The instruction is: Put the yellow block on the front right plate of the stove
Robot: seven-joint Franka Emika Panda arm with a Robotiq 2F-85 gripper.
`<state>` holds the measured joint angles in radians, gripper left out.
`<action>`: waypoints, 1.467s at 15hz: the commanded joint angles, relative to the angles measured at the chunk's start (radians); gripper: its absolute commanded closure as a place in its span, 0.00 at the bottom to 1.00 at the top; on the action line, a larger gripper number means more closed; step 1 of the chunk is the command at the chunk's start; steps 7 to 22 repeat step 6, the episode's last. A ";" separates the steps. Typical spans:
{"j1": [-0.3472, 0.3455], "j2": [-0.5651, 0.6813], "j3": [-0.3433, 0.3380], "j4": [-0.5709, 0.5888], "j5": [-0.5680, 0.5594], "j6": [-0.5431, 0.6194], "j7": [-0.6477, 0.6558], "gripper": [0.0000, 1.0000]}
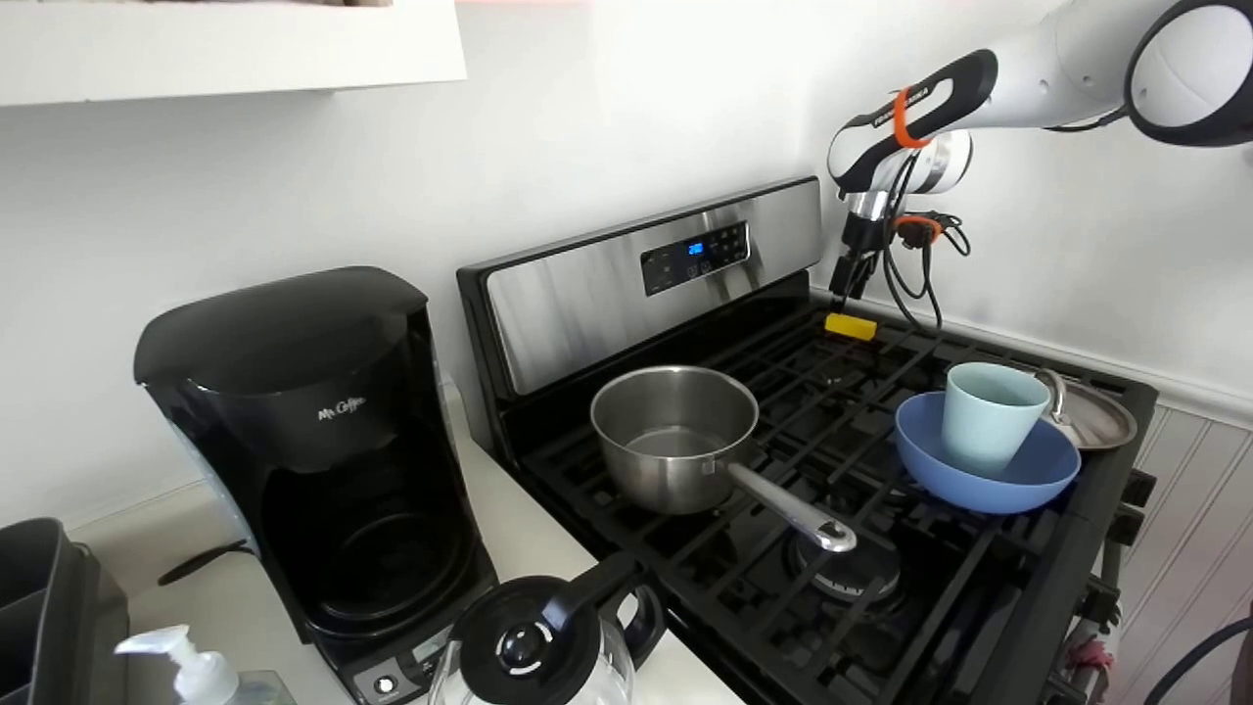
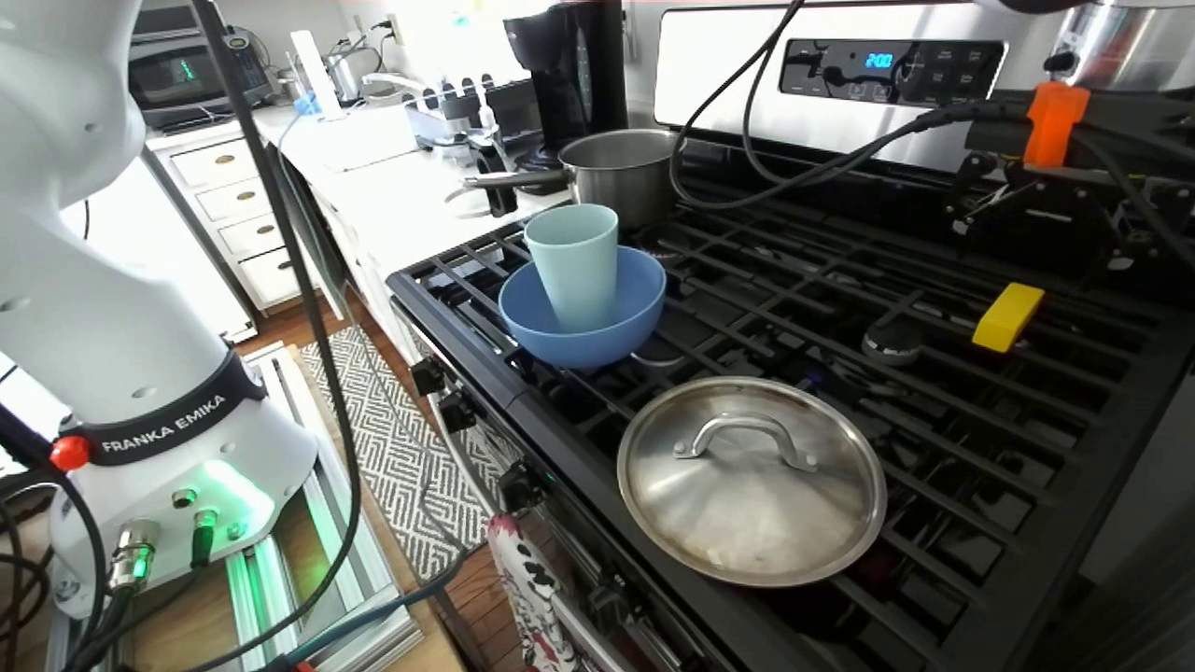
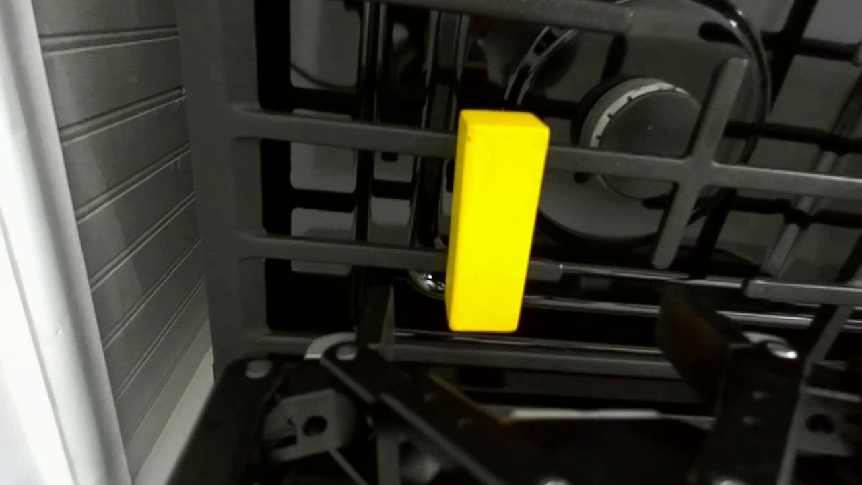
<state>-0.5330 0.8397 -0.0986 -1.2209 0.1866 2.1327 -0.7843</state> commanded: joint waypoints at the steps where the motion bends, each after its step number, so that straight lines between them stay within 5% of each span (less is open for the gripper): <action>1: 0.006 -0.174 0.014 -0.233 0.030 0.126 -0.027 0.00; 3: 0.020 -0.235 0.005 -0.318 0.018 0.250 -0.037 0.00; 4: 0.004 -0.123 0.015 -0.154 -0.004 0.152 -0.003 0.00; 22: 0.006 -0.145 0.015 -0.175 -0.004 0.162 -0.004 0.00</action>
